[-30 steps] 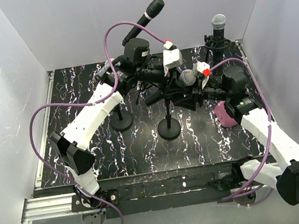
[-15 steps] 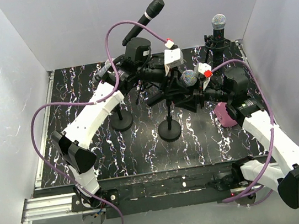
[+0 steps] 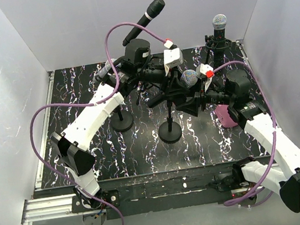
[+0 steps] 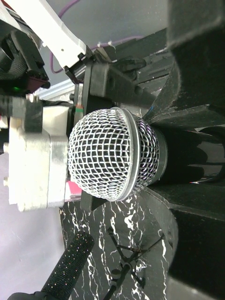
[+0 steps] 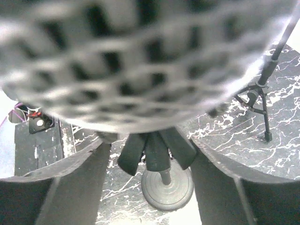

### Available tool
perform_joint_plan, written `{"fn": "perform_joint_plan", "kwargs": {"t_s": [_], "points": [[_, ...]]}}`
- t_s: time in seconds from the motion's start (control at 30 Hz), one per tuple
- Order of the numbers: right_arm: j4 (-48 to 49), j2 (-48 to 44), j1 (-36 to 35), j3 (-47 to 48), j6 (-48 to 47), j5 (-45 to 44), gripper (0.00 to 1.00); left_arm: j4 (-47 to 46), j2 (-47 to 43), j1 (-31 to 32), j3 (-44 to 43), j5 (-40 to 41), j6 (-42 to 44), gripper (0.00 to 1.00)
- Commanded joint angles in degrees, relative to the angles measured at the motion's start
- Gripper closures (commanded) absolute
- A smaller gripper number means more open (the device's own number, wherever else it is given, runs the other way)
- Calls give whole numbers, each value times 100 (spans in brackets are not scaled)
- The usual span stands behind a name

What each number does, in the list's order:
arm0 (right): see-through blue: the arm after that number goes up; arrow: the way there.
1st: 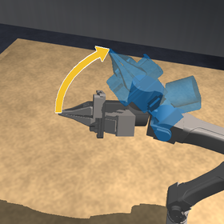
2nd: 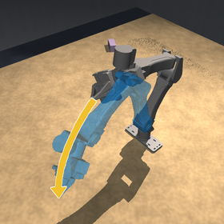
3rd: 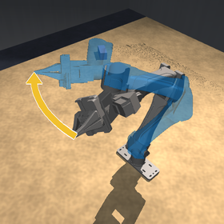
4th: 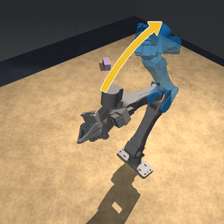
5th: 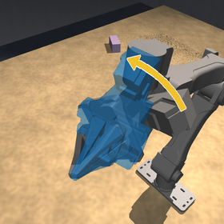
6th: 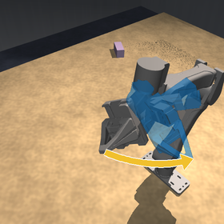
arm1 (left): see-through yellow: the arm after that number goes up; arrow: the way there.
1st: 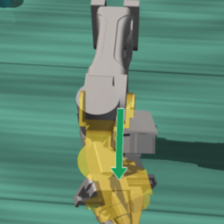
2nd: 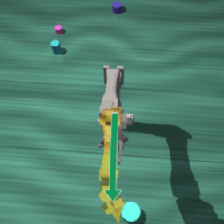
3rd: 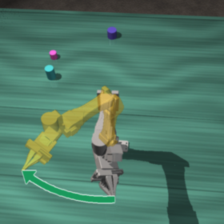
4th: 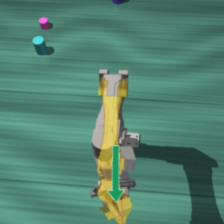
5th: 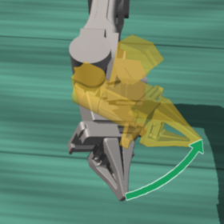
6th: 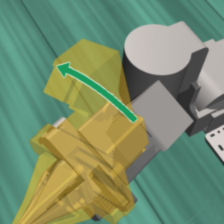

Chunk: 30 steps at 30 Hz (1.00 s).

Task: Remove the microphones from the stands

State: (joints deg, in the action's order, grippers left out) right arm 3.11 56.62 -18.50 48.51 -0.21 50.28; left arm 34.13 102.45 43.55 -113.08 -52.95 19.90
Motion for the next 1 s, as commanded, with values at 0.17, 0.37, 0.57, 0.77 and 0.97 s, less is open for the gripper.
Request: {"fn": "perform_joint_plan", "kwargs": {"t_s": [0.17, 0.37, 0.57, 0.77, 0.97], "points": [[-39, -46, -39, -132, -163, 122, 74, -65, -200, -66, -241, -14, -171, 100], [-303, -46, -31, -35, -384, 43, 99, 6, -164, -66, -513, 144, -127, 100], [-549, 51, -31, -70, -419, -62, 99, -91, 55, -75, -1285, 101, -294, 100], [-724, 104, -31, 9, -629, -106, 99, -187, 380, -75, -2217, 302, -294, 100], [-996, 139, -31, 114, -761, -89, 99, -451, 530, -66, -2728, 645, -347, 100]]}}
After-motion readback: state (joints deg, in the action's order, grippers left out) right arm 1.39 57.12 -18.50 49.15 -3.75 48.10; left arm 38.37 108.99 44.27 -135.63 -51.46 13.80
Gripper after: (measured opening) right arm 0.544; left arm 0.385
